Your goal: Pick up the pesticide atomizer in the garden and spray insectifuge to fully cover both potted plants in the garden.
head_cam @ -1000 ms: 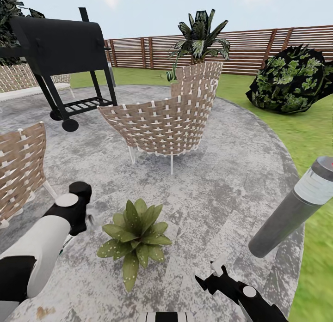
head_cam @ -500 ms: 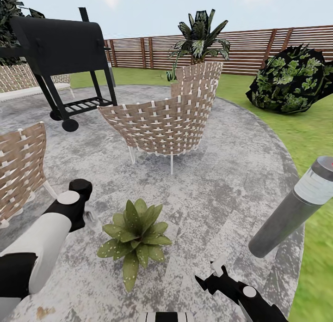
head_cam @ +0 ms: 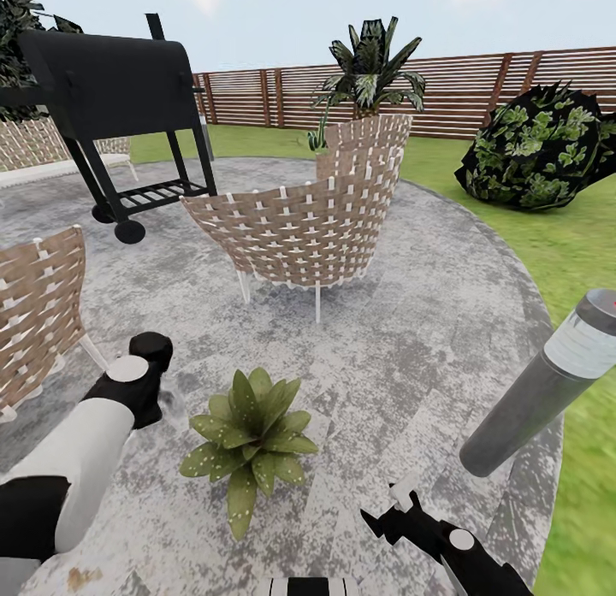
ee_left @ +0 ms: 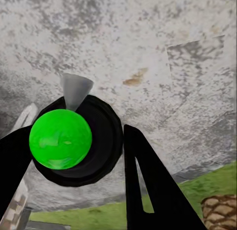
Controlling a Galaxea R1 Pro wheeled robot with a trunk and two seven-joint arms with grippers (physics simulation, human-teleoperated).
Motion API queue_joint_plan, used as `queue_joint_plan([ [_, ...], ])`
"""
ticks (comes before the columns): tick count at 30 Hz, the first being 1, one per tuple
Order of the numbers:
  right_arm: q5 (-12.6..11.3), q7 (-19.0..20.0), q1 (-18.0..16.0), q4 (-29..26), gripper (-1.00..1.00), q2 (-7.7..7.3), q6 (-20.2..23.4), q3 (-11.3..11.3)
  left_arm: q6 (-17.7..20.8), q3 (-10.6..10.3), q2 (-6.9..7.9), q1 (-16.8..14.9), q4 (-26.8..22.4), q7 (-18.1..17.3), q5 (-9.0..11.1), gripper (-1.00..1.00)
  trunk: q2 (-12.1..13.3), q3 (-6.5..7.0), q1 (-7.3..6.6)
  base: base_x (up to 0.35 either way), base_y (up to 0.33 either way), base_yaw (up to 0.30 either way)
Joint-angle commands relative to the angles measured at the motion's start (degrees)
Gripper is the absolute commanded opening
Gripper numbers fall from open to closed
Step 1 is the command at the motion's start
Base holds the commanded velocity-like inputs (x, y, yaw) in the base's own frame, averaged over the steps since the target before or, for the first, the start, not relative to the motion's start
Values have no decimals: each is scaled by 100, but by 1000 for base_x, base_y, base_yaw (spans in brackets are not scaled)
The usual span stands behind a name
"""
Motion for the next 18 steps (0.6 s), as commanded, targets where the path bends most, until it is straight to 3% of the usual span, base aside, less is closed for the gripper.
queue_joint_plan([
  [1,37,-4,-4,0,100,-3,-30,5,61,-25,-121,-238,-68,-48,-37,-100,-2,-3,-2,0,0,0],
  [6,40,-4,-4,1,100,-3,-30,0,55,-73,-463,-374,-95,-48,-98,-100,-2,-3,-2,0,0,0],
  [9,39,-4,-5,0,100,-3,-30,0,45,-75,-505,-397,-96,-48,-110,-100,-2,-3,-2,0,0,0],
  [15,44,-4,-5,0,100,-3,-30,0,-38,-96,-384,-306,-81,-48,-137,-100,-2,-3,-2,0,0,0],
  [18,45,-6,-5,2,100,-3,-30,0,-57,-97,-179,-283,-25,-48,-259,-100,-2,-3,-2,0,0,0],
])
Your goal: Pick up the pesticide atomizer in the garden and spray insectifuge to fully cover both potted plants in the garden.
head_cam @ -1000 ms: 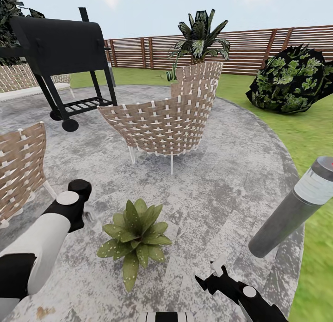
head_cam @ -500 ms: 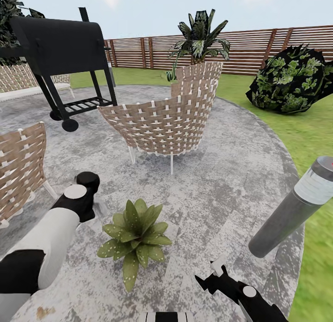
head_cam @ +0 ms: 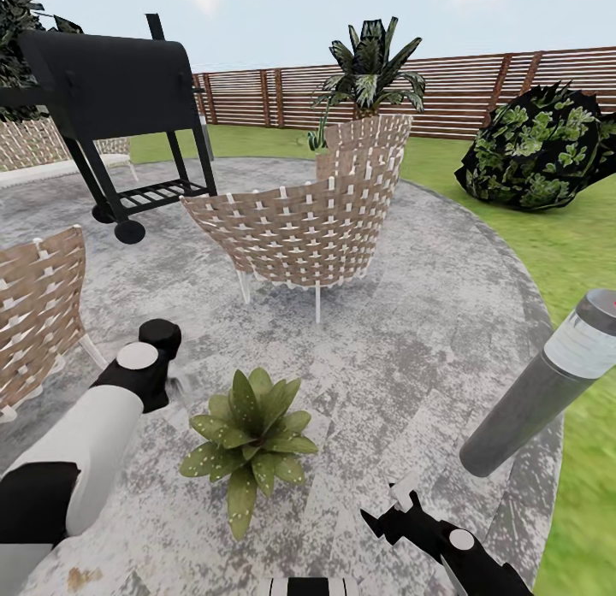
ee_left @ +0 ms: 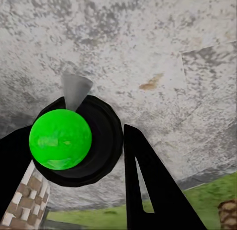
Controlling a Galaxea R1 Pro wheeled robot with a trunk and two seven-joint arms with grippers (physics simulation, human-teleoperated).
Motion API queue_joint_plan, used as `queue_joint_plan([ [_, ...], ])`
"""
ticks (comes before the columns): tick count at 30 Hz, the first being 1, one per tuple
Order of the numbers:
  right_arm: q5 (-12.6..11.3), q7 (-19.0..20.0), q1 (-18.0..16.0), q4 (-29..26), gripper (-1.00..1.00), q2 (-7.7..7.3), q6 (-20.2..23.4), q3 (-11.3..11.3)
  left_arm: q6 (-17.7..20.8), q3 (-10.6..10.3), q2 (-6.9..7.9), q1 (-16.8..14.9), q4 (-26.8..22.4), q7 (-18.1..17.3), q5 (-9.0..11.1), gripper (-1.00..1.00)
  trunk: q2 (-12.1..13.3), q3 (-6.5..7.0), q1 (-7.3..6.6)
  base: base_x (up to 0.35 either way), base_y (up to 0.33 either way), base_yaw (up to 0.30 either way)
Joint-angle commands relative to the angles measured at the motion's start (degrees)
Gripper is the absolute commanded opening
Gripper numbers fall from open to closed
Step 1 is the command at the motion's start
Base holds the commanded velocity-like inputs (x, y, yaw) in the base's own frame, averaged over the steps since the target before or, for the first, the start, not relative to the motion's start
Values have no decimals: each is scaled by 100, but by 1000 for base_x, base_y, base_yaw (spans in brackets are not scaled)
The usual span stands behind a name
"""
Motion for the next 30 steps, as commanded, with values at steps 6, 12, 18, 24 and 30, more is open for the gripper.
queue_joint_plan([
  [6,37,-1,-3,2,100,-3,-30,8,78,12,16,-43,-47,-47,23,-100,-2,-5,-1,0,0,0],
  [12,38,-7,-4,7,100,-3,-30,8,-233,18,-46,-83,-200,-47,441,-100,-2,-5,-1,0,0,0],
  [18,38,-2,0,7,100,-3,-30,8,-357,-25,-556,-111,-353,-47,397,-100,-2,-5,-1,0,0,0],
  [24,38,-1,-3,-1,100,-6,-30,5,-308,-587,-687,-210,-367,-47,-136,-100,-2,-5,-1,0,0,0],
  [30,38,-1,-3,-2,100,-12,-30,-1,-300,-619,-857,-502,-366,-47,-171,-100,-2,-5,-1,0,0,0],
])
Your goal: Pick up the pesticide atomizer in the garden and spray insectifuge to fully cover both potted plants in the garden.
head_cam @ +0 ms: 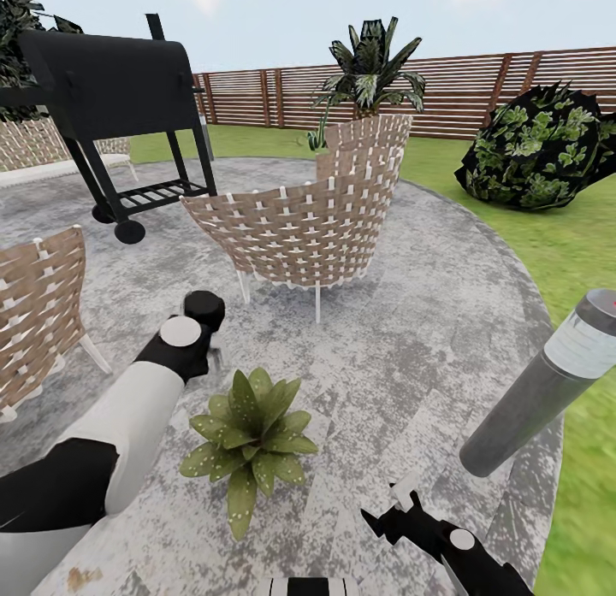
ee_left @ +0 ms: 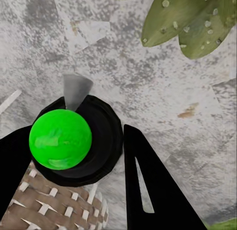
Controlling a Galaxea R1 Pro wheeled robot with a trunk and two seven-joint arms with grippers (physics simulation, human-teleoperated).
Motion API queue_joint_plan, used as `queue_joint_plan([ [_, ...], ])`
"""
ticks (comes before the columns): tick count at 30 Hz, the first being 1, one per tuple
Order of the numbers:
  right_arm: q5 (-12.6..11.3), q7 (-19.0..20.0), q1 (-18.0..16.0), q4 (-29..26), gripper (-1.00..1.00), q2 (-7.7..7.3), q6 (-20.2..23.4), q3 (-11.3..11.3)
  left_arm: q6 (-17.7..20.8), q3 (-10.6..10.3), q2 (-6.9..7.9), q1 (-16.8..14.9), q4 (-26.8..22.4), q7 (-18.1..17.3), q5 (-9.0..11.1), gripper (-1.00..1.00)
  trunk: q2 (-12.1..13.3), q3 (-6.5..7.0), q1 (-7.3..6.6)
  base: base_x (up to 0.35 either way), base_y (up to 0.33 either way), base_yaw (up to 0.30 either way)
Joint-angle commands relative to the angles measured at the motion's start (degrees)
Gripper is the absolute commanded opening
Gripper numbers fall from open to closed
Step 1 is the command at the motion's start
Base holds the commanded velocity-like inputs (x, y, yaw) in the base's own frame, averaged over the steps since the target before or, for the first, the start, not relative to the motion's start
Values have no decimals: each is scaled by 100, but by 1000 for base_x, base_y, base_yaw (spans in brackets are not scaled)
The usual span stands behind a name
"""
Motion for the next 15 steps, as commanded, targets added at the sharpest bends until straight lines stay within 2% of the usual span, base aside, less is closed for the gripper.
queue_joint_plan([
  [1,39,-3,-2,0,100,-3,-30,7,58,-8,-11,-32,-1,-43,-33,-100,-2,-5,-1,0,0,0],
  [4,36,-3,-3,0,100,-3,-30,7,59,-8,-46,-43,0,-43,-22,-100,-2,-5,-1,0,0,0],
  [10,34,-3,1,0,100,-1,-30,7,66,-7,-362,-45,0,-43,-24,-100,-2,-5,-1,0,0,0],
  [15,38,-3,-3,0,100,-3,-30,7,44,-7,-359,-44,0,-43,-32,-100,-2,-5,-1,0,0,0],
])
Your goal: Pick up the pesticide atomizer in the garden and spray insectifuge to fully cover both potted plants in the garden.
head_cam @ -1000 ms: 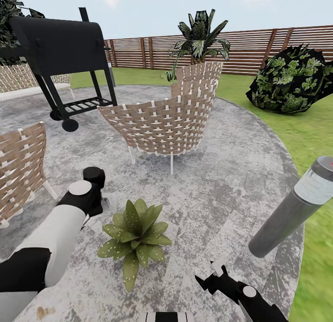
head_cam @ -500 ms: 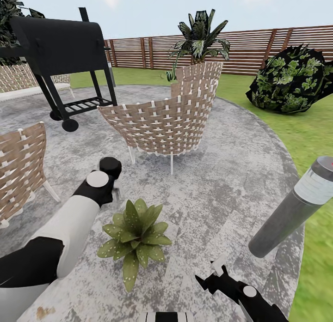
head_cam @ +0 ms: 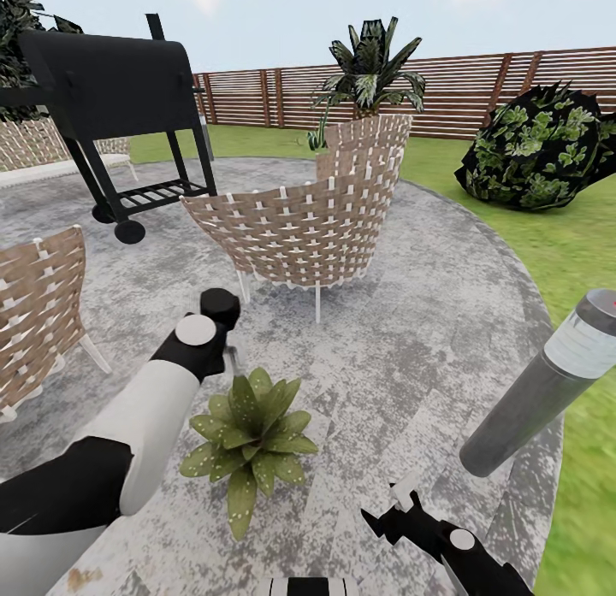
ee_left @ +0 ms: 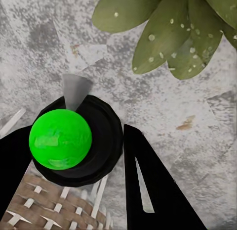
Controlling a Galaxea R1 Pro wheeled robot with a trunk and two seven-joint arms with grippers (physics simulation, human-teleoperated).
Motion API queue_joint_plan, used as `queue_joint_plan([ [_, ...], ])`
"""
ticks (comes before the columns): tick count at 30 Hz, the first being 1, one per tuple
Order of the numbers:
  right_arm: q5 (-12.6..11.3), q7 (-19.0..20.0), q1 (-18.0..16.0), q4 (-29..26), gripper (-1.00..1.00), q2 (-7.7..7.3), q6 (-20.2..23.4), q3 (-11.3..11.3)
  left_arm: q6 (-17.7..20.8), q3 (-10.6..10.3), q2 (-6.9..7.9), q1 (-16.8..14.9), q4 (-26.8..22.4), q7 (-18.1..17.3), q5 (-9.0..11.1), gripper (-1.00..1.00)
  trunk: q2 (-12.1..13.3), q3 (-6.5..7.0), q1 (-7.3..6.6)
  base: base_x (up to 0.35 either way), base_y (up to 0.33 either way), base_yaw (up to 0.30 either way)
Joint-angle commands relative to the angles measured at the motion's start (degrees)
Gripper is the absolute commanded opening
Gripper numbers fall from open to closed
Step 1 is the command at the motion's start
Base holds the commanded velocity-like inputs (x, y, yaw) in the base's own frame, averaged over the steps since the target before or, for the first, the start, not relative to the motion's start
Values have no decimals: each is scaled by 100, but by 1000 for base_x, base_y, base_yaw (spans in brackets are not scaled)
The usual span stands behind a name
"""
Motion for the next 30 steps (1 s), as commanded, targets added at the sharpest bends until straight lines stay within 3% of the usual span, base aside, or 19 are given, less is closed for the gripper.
queue_joint_plan([
  [1,37,-3,-3,0,100,-3,-30,7,42,-7,18,-3,-2,-42,-33,-100,-2,-5,-1,0,0,0],
  [5,32,-3,-1,0,100,-3,-30,7,12,15,256,56,7,-42,11,-100,-2,-5,-1,0,0,0],
  [7,31,-3,0,0,100,-3,-30,7,19,11,206,47,3,-42,23,-100,-2,-5,-1,0,0,0],
  [9,35,-3,0,0,100,-3,-30,7,27,-5,-65,6,-1,-42,-5,-100,-2,-5,-1,42,-21,0],
  [11,34,-3,-2,0,100,-3,-30,7,42,-7,-113,0,-2,-42,-6,-100,-2,-5,-1,134,-112,0],
  [30,30,-7,1,-3,100,4,-22,7,51,-9,-137,5,-2,-42,-26,-100,-2,-5,-1,56,-84,9],
])
